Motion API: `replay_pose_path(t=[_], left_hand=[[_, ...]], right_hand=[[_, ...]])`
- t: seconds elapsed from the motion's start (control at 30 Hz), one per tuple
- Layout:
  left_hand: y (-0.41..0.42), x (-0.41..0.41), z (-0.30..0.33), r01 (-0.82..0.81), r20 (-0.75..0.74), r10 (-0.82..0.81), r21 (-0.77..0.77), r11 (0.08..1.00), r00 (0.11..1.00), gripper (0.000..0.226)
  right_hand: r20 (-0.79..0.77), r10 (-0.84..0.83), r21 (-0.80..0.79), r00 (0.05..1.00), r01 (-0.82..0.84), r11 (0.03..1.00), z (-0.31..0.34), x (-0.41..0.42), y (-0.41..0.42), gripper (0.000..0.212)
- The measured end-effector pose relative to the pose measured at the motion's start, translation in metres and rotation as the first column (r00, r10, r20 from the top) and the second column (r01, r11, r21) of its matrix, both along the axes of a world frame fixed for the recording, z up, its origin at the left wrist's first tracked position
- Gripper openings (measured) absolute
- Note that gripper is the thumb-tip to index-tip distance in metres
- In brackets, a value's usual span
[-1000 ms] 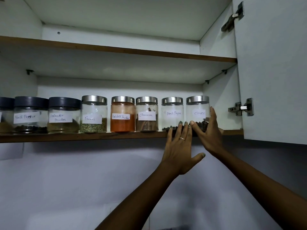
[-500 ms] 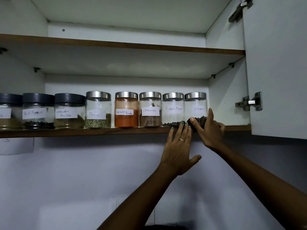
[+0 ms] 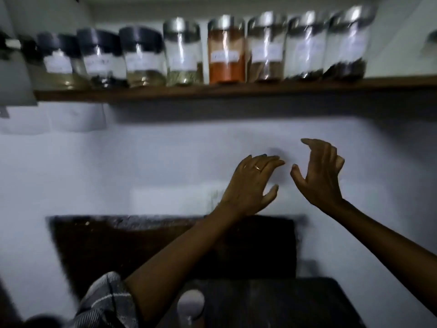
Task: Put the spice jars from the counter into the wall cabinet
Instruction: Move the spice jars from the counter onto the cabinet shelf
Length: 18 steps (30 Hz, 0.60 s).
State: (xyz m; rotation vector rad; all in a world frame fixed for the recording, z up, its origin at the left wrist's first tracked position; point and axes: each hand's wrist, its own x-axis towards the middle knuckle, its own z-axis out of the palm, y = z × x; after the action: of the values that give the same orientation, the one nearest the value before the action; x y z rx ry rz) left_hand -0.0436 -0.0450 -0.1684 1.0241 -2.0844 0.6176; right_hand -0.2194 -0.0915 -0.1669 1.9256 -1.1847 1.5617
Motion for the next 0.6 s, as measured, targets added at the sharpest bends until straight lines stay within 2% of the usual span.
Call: replay_pose_path(t=[0.1, 0.17, 0.27, 0.33, 0.43, 0.5, 0.6], left_hand=[[0.013, 0.053, -0.061, -0.125, 0.001, 0.128, 0.250, 0.960, 0.992, 0.054], [0.024, 0.087, -0.100, -0.207, 0.014, 0.220, 0.405, 0.891, 0.975, 0.058], [0.042, 0.131, -0.161, -0.303, 0.070, 0.342, 0.647, 0.699, 0.937, 0.067], [0.055, 0.155, -0.205, -0.310, 0.093, 0.393, 0.787, 0.534, 0.915, 0.074], [0.078, 0.174, -0.265, -0.142, -0.055, 0.496, 0.926, 0.350, 0.866, 0.083], [0.091, 0.187, -0.304, -0.001, -0.168, 0.537, 0.954, 0.299, 0.827, 0.086], [0.100, 0.196, -0.338, 0.178, -0.312, 0.568, 0.944, 0.278, 0.761, 0.083]], right_hand=[[-0.101, 0.093, 0.226, 0.991, -0.068, 0.972, -0.074, 0.035, 0.011, 0.058], [-0.141, 0.165, 0.382, 0.976, -0.100, 0.919, -0.123, 0.059, 0.019, 0.060], [-0.239, 0.267, 0.621, 0.934, -0.064, 0.781, -0.193, 0.093, 0.034, 0.066], [-0.257, 0.311, 0.722, 0.915, -0.032, 0.692, -0.240, 0.119, 0.047, 0.064], [-0.140, 0.321, 0.847, 0.937, -0.054, 0.528, -0.299, 0.148, 0.068, 0.064], [-0.051, 0.262, 0.936, 0.964, -0.046, 0.350, -0.335, 0.172, 0.082, 0.069], [0.132, 0.146, 0.985, 0.980, -0.146, 0.093, -0.367, 0.198, 0.096, 0.078]])
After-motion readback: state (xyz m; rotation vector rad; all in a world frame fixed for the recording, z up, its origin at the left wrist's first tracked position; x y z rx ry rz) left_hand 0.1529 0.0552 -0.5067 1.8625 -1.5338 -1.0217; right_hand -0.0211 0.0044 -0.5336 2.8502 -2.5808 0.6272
